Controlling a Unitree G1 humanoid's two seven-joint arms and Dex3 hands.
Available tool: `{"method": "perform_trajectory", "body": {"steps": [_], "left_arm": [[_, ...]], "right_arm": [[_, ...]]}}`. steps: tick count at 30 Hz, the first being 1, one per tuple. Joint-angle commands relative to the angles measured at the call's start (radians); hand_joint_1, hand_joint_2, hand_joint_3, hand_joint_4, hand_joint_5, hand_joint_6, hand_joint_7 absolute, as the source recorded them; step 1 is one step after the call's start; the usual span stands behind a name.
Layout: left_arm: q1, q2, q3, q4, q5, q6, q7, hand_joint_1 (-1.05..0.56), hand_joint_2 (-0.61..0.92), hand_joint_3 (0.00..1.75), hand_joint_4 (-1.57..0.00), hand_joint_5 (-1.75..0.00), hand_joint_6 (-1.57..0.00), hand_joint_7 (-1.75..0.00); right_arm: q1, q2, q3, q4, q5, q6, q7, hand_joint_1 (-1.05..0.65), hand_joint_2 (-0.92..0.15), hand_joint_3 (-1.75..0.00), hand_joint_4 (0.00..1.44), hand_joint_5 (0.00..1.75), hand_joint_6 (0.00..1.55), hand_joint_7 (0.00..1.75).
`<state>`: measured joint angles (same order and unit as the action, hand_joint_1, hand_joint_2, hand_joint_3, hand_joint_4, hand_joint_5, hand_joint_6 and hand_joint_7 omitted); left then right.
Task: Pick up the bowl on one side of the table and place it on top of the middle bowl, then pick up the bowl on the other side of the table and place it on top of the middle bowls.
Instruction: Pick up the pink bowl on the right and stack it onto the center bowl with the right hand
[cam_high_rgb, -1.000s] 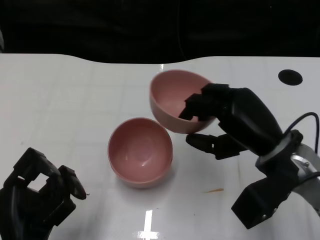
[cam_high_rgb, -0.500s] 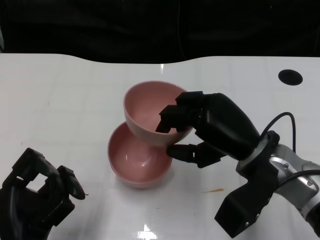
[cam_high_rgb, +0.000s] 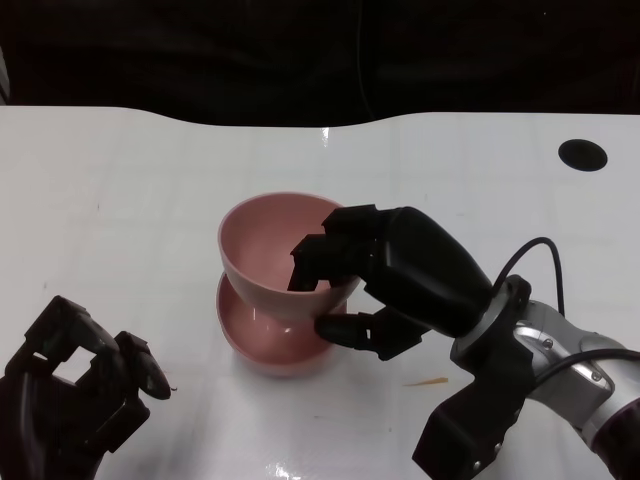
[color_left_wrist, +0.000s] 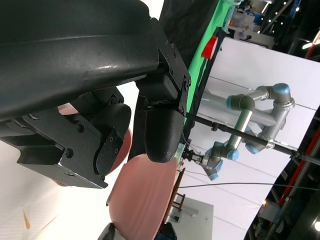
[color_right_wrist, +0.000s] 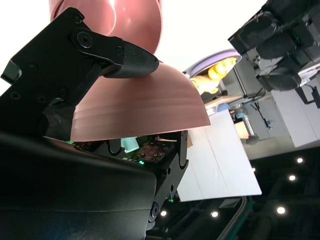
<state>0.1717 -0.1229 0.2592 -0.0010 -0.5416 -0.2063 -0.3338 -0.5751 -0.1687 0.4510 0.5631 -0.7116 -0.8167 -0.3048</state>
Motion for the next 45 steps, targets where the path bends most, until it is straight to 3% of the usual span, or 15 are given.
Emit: {"method": "perform_trajectory", "body": {"steps": [1, 6, 14, 20, 28, 34, 38, 45], "left_arm": [[-0.002, 0.009, 0.006, 0.010, 0.004, -0.012, 0.000, 0.10, 0.64, 1.50, -0.98, -1.75, -0.76, -1.75], [-0.002, 0.008, 0.006, 0.007, 0.003, -0.009, 0.004, 0.10, 0.64, 1.49, -0.98, -1.75, -0.76, -1.75], [-0.002, 0.007, 0.005, 0.014, 0.004, -0.017, -0.004, 0.10, 0.63, 1.50, -0.98, -1.75, -0.76, -1.75], [-0.004, 0.004, 0.004, 0.016, 0.010, -0.019, 0.004, 0.10, 0.62, 1.51, -0.99, -1.75, -0.76, -1.75], [-0.006, 0.000, 0.006, 0.021, 0.015, -0.024, -0.001, 0.10, 0.62, 1.53, -0.99, -1.75, -0.77, -1.75], [-0.008, -0.002, 0.004, 0.025, 0.019, -0.028, 0.007, 0.10, 0.61, 1.53, -1.00, -1.75, -0.77, -1.75], [-0.006, -0.002, 0.003, 0.022, 0.014, -0.023, 0.003, 0.10, 0.62, 1.53, -1.00, -1.75, -0.77, -1.75], [-0.006, -0.003, 0.002, 0.022, 0.019, -0.027, 0.006, 0.10, 0.62, 1.53, -1.00, -1.75, -0.77, -1.75]], "right_arm": [[-0.002, -0.002, 0.012, 0.022, -0.011, -0.016, -0.014, -0.14, -0.44, -1.25, 0.85, 1.63, 0.76, 1.45], [-0.021, 0.007, 0.028, 0.073, -0.031, -0.030, -0.036, -0.14, -0.48, -1.18, 0.84, 1.57, 0.73, 1.45], [-0.054, 0.022, 0.037, 0.154, -0.044, -0.027, -0.064, -0.14, -0.52, -1.10, 0.78, 1.72, 0.67, 1.56], [-0.086, 0.032, 0.047, 0.209, -0.048, -0.001, -0.072, -0.17, -0.56, -1.03, 0.79, 1.61, 0.71, 1.43], [-0.126, 0.045, 0.065, 0.283, -0.055, -0.003, -0.101, -0.17, -0.57, -1.05, 0.80, 1.58, 0.74, 1.38], [-0.148, 0.046, 0.079, 0.317, -0.063, -0.006, -0.108, -0.19, -0.63, -0.95, 0.81, 1.54, 0.75, 1.32], [-0.159, 0.049, 0.093, 0.335, -0.072, -0.006, -0.118, -0.18, -0.65, -0.89, 0.79, 1.63, 0.71, 1.48], [-0.167, 0.051, 0.112, 0.353, -0.072, -0.005, -0.108, -0.19, -0.66, -0.87, 0.77, 1.67, 0.68, 1.55]]}}
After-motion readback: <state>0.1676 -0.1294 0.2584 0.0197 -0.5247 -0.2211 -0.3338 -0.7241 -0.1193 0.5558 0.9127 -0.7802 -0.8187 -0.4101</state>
